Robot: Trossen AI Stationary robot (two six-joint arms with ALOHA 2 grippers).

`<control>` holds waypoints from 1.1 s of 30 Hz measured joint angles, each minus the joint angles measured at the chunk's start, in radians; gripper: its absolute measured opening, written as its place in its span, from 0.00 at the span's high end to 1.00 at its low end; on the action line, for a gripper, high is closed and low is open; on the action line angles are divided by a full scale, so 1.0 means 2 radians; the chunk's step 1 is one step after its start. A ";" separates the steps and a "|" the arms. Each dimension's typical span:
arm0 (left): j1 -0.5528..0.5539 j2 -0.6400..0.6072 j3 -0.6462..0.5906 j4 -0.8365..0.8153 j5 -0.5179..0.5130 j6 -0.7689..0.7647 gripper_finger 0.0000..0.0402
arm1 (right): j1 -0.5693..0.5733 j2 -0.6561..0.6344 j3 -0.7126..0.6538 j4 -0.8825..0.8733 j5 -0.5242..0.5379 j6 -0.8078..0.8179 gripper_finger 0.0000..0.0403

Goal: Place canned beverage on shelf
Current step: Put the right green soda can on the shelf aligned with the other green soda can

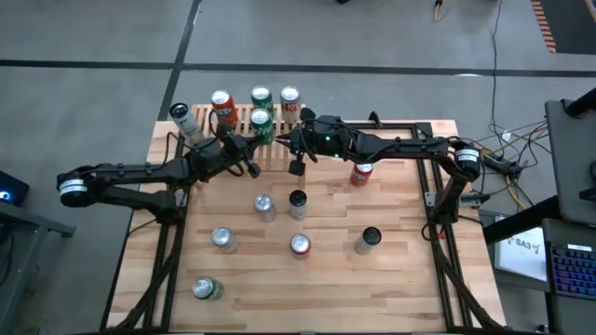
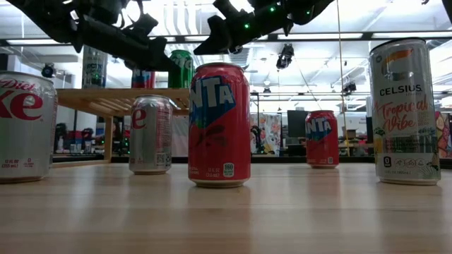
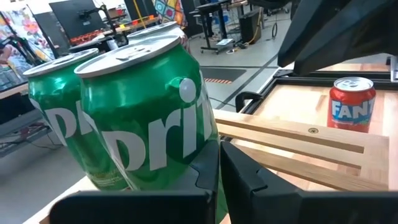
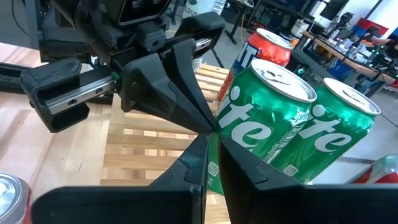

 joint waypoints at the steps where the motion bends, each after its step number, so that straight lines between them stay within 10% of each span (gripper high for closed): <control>1: 0.000 0.000 0.000 0.000 0.000 0.000 1.00 | 0.000 0.000 0.000 0.000 0.000 0.000 0.93; 33: 0.001 0.017 0.000 0.015 -0.045 0.006 1.00 | 0.000 0.000 0.000 -0.014 0.000 0.000 0.93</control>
